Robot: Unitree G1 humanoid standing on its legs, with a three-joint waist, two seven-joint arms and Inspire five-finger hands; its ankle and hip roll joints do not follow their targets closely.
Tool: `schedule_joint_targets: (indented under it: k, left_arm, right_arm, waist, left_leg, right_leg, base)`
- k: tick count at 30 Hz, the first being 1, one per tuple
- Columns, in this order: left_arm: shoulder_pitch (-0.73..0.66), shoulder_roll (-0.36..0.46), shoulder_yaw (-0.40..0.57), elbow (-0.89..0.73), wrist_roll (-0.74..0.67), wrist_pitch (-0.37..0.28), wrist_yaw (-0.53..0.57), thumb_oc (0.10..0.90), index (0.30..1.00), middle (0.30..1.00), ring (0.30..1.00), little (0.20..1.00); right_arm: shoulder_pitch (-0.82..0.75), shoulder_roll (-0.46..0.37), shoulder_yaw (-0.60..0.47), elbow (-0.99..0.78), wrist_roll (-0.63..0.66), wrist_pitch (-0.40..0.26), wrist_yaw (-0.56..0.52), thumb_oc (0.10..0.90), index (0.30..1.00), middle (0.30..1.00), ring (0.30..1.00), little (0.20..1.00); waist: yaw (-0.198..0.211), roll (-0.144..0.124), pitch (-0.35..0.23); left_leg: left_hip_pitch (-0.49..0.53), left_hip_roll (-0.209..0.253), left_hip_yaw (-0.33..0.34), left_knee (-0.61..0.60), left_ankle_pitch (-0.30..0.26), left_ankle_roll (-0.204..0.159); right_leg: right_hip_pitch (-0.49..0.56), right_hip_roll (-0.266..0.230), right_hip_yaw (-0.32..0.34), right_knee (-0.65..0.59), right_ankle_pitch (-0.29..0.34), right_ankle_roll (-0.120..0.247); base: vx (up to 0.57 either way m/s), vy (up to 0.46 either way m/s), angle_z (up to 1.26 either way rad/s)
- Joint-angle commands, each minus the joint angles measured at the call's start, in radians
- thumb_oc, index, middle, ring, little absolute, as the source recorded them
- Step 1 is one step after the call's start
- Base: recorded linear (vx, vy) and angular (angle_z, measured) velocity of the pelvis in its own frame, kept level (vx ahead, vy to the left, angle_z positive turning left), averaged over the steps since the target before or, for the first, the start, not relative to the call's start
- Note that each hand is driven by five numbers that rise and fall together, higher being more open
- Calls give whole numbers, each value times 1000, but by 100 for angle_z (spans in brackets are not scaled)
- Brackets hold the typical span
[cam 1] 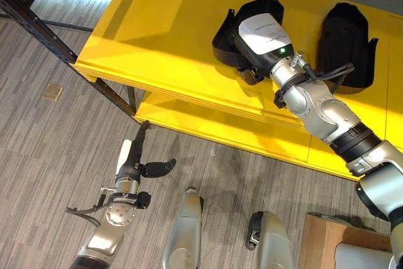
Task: Move parts from the plastic box to the shelf.
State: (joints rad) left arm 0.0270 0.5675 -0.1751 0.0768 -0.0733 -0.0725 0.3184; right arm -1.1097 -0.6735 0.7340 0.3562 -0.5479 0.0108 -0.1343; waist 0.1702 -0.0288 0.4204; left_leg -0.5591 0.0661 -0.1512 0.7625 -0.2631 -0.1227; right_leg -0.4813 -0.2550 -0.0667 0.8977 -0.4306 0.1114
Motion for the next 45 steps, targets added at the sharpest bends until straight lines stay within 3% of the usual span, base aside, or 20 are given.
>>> schedule_joint_targets:
  k: [1, 9, 18, 41, 42, 43, 45]
  left_arm:
    - [-26, 56, 15, -122, -6, -98, 50, 900, 1000, 1000, 1000, 1000]
    - [-24, 65, 14, -112, -13, -108, 56, 900, 1000, 1000, 1000, 1000]
    - [-27, 64, 11, -105, -17, -118, 62, 900, 1000, 1000, 1000, 1000]
    - [-27, 55, 14, -101, -27, -129, 60, 900, 1000, 1000, 1000, 1000]
    - [-26, 55, 14, -102, -27, -130, 60, 900, 1000, 1000, 1000, 1000]
    - [-27, 56, 15, -99, -28, -129, 61, 900, 1000, 1000, 1000, 1000]
    - [-26, 56, 19, -100, -26, -127, 62, 900, 1000, 1000, 1000, 1000]
  right_arm:
    - [-236, 9, -10, -82, 18, -37, -51, 400, 300, 300, 300, 300]
    - [-249, 47, 11, 51, 13, -15, -82, 400, 300, 300, 300, 300]
    - [-262, 35, 20, 158, -23, 10, -112, 400, 300, 300, 300, 300]
    - [-255, 2, 36, 247, -50, 27, -130, 406, 308, 308, 308, 308]
    - [-254, 5, 36, 251, -51, 29, -128, 612, 596, 596, 596, 596]
    - [-254, 8, 37, 251, -51, 29, -125, 900, 1000, 1000, 1000, 1000]
    - [-255, 14, 34, 249, -49, 31, -123, 900, 1000, 1000, 1000, 1000]
  waist:
    - [28, -20, -41]
    - [37, -16, -37]
    - [42, -4, -26]
    - [40, 3, -16]
    - [41, 2, -15]
    - [41, 2, -15]
    - [41, 0, -12]
  left_leg:
    - [-4, 34, -91, 47, -45, 42]
    - [-9, 29, -94, 38, -34, 40]
    - [-16, 24, -94, 28, -24, 39]
    - [-12, 27, -98, 17, -19, 35]
    - [-12, 27, -98, 17, -18, 35]
    - [-11, 27, -98, 16, -17, 34]
    - [-11, 28, -99, 18, -17, 34]
  right_leg:
    - [83, -26, -8, -89, 69, -12]
    - [83, -28, -10, -94, 75, -10]
    - [80, -37, -13, -97, 81, -6]
    - [81, -41, -12, -97, 79, -5]
    - [81, -40, -12, -98, 80, -6]
    - [81, -40, -13, -97, 79, -6]
    - [81, -39, -13, -95, 78, -6]
  base:
    - [0, 0, 0]
    - [0, 0, 0]
    - [-3, 7, 3]
    - [0, 0, 0]
    - [0, 0, 0]
    - [0, 0, 0]
    - [0, 0, 0]
